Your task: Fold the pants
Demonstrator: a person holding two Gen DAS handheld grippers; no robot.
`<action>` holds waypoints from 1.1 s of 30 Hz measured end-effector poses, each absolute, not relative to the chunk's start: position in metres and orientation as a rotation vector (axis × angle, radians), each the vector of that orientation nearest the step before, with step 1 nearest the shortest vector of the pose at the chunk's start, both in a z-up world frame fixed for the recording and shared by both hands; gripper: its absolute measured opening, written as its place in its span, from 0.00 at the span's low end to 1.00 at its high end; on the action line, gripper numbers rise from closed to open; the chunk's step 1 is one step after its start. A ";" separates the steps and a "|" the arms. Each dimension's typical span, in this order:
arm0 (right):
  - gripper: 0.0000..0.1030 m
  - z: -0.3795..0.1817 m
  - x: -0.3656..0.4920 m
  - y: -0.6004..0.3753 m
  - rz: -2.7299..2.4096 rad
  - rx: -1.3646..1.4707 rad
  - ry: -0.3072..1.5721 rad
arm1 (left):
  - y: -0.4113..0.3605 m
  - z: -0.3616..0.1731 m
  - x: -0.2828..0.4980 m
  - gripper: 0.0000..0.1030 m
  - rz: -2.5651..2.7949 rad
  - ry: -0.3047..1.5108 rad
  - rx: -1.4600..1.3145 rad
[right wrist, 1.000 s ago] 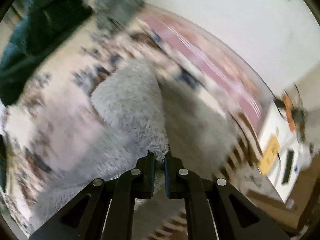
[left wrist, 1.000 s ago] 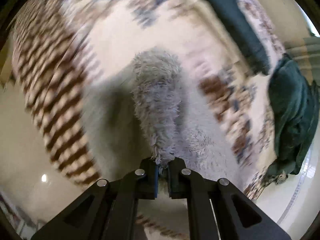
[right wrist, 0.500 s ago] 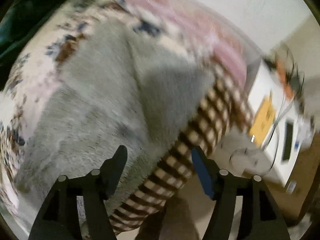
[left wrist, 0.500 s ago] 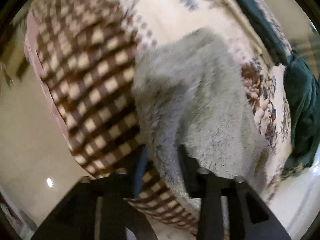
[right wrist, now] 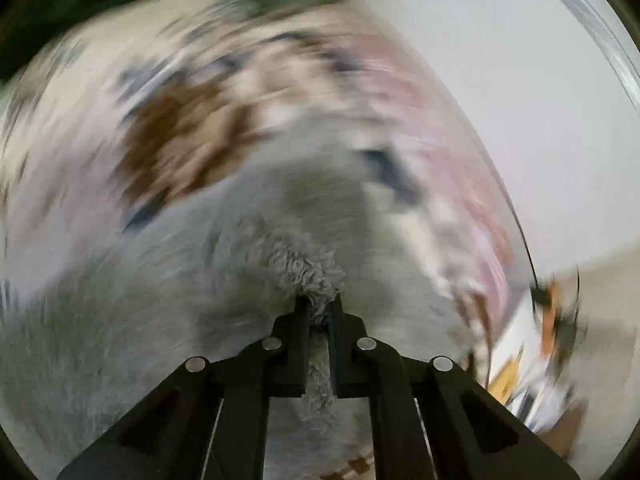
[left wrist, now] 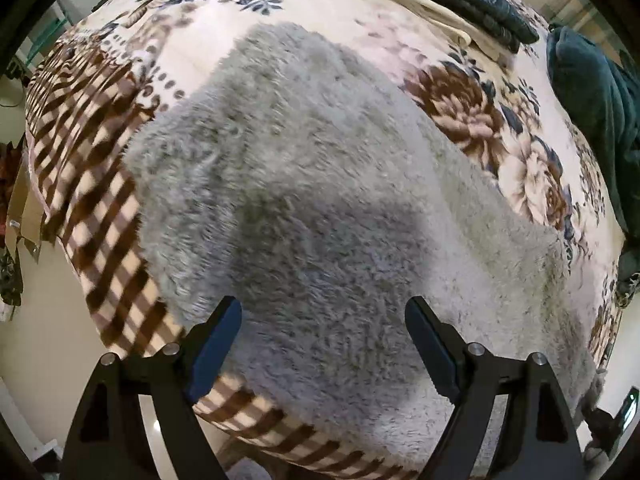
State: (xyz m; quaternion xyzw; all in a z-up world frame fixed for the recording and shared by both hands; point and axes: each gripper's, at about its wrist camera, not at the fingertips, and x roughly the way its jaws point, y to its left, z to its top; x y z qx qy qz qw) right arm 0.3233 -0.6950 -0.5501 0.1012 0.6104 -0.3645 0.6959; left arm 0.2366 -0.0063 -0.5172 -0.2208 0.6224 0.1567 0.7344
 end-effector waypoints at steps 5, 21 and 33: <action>0.52 -0.558 0.245 -0.771 -0.957 0.608 1.443 | -0.012 -0.515 0.230 0.81 0.330 1.369 -0.481; 0.14 -0.592 0.195 -0.681 -0.749 1.104 1.263 | 0.051 -0.513 0.208 0.81 0.482 1.274 -0.676; 0.05 -0.527 0.176 -0.652 -0.794 0.898 1.265 | 0.086 -0.517 0.199 0.08 0.479 1.174 -0.742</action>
